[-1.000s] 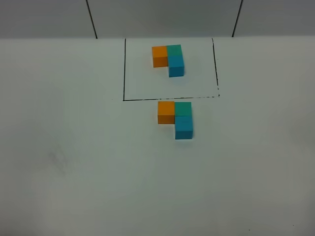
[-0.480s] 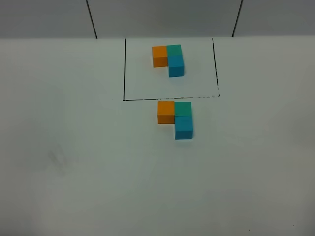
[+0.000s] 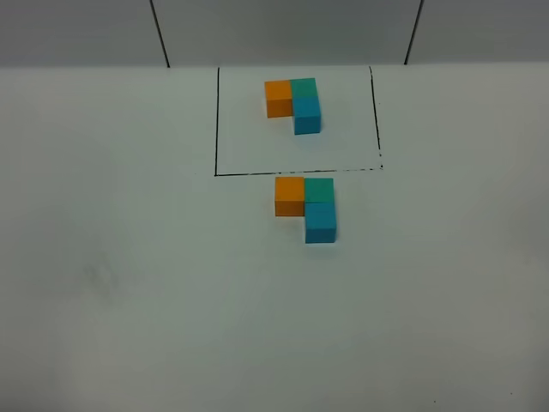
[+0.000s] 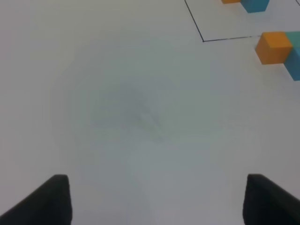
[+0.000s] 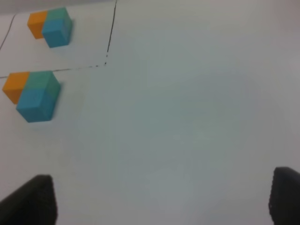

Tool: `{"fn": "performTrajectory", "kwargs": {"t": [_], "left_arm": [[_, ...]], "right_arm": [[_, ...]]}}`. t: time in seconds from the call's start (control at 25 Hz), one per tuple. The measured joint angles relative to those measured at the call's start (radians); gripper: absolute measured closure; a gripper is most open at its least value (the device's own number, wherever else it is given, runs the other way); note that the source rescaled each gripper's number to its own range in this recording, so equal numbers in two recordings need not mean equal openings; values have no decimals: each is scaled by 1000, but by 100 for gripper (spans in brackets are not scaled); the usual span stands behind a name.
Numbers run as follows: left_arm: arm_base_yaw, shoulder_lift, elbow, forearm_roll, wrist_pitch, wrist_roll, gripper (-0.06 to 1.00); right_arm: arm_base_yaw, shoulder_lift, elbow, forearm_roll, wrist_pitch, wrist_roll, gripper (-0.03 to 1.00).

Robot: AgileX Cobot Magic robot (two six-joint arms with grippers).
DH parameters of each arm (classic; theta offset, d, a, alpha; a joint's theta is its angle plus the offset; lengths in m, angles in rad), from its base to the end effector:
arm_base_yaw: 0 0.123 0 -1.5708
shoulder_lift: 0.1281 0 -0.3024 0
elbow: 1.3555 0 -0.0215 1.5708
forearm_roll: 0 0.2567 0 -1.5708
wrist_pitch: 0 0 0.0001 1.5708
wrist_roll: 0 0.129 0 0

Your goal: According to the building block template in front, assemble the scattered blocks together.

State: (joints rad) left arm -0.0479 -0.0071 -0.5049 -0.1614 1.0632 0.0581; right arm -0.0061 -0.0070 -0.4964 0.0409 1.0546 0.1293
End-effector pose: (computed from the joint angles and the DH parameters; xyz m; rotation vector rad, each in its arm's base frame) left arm 0.0133 -0.0188 0.2654 0.1163 2.0260 -0.1863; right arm 0.0164 0.0045 0.2626 0.1359 2.0319 0.1263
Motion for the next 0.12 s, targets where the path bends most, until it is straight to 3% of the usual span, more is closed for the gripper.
{"fn": "performTrajectory", "kwargs": {"t": [0.12], "left_arm": [[0, 0, 0, 0, 0, 0, 34]], "right_arm": [[0, 0, 0, -1, 0, 2, 17]]}}
